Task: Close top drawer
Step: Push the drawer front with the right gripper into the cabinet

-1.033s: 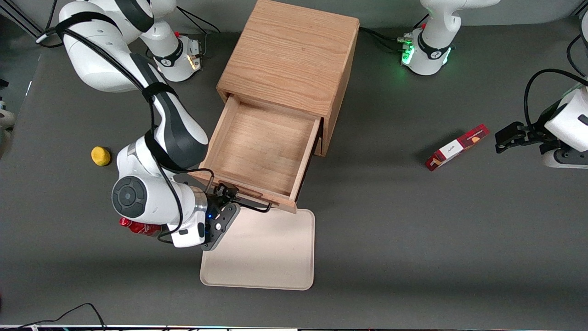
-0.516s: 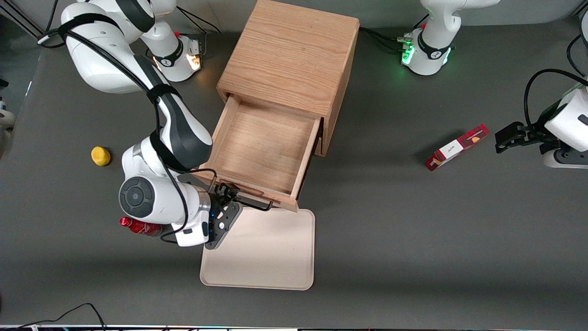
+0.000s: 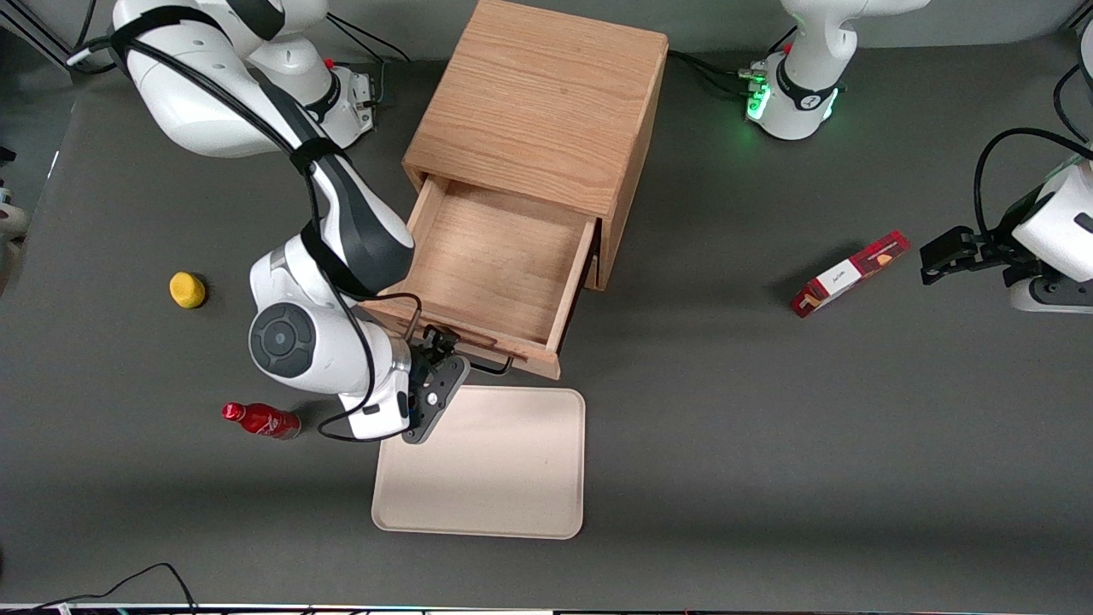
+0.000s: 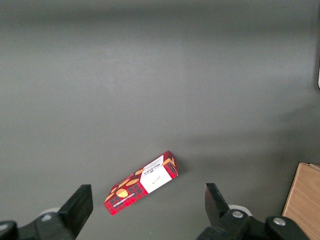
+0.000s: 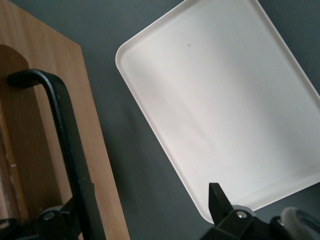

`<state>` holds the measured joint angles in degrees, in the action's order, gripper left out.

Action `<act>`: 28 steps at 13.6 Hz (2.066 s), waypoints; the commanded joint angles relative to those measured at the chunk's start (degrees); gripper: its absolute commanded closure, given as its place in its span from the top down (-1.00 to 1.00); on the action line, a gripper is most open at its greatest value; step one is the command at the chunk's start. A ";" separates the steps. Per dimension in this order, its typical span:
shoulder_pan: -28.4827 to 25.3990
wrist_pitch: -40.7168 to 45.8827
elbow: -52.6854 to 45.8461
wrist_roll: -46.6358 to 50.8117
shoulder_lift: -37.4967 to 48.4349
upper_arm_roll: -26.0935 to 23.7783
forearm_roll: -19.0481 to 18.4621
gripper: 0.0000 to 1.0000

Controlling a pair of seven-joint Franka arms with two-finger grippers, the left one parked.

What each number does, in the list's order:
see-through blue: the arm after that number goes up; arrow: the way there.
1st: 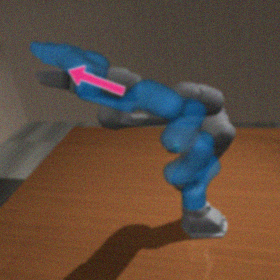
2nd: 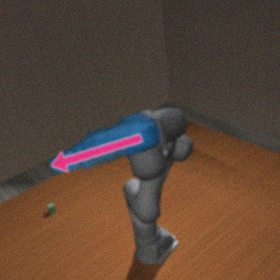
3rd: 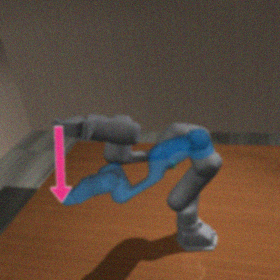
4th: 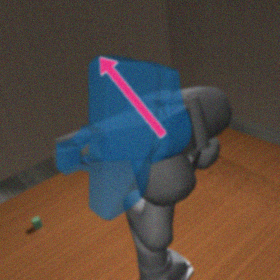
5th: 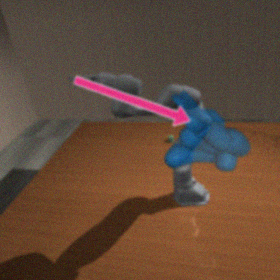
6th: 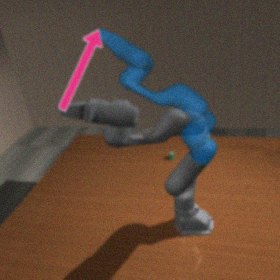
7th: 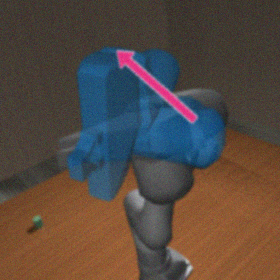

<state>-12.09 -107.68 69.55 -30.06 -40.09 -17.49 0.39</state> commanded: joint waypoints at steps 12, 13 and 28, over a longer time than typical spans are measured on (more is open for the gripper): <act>-2.06 -4.64 19.04 4.82 13.28 -2.45 -0.04 1.00; -2.06 -4.64 19.57 5.70 13.72 -3.59 -0.13 1.00; -2.06 -6.23 29.58 8.60 20.75 -8.34 0.05 1.00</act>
<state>-13.99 -113.28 95.65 -24.04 -22.48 -24.91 0.39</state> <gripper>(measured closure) 0.000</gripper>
